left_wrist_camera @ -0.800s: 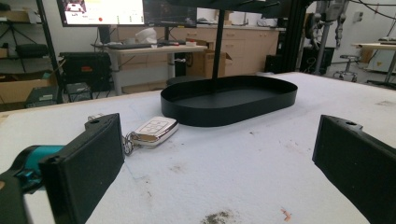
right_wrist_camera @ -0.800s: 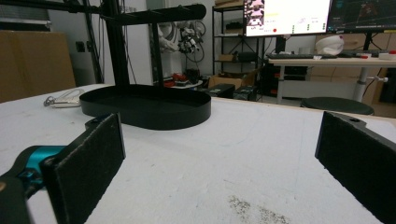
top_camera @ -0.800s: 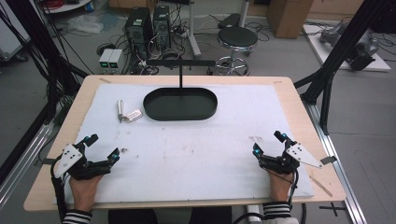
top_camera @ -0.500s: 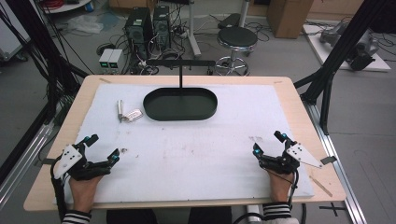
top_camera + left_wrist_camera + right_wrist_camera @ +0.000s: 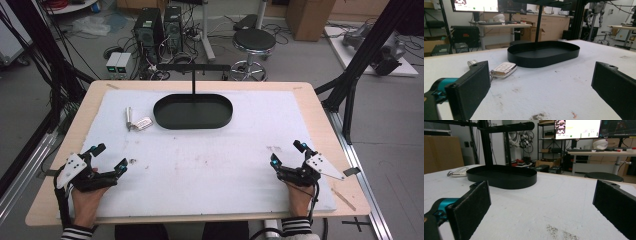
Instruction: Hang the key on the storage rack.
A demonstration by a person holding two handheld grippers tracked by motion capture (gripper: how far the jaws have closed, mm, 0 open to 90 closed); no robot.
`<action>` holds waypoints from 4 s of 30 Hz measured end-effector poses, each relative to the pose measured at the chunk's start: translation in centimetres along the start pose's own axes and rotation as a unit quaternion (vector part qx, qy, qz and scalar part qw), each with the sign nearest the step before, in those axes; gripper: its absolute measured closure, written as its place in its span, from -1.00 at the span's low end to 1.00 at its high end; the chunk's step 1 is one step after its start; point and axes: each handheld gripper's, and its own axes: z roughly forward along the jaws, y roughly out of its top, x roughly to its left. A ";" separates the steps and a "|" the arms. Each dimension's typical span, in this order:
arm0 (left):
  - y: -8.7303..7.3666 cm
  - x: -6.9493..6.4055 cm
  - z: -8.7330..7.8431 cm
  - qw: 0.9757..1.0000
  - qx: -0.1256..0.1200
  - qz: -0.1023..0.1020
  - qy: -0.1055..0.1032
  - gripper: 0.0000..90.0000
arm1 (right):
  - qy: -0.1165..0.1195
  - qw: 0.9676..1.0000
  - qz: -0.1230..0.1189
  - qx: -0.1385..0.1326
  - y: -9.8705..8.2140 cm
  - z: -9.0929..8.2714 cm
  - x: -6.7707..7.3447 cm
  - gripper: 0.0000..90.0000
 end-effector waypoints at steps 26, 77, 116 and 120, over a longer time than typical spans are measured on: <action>9.0 4.4 4.6 0.985 0.135 0.039 0.104 -0.94 | 0.001 1.000 -0.004 0.003 0.0 0.0 0.0 -0.99; 10.2 10.2 18.0 0.926 0.364 -0.016 0.103 -0.94 | 0.000 1.000 -0.001 0.000 0.0 0.0 0.0 -0.99; 6.7 10.8 20.2 0.856 0.480 -0.100 0.164 -0.12 | 0.001 1.000 0.000 -0.003 0.0 0.0 -0.1 -0.99; 6.5 10.7 20.4 0.851 0.488 -0.103 0.167 -0.03 | 0.001 1.000 -0.001 -0.003 0.0 0.0 -0.1 -0.99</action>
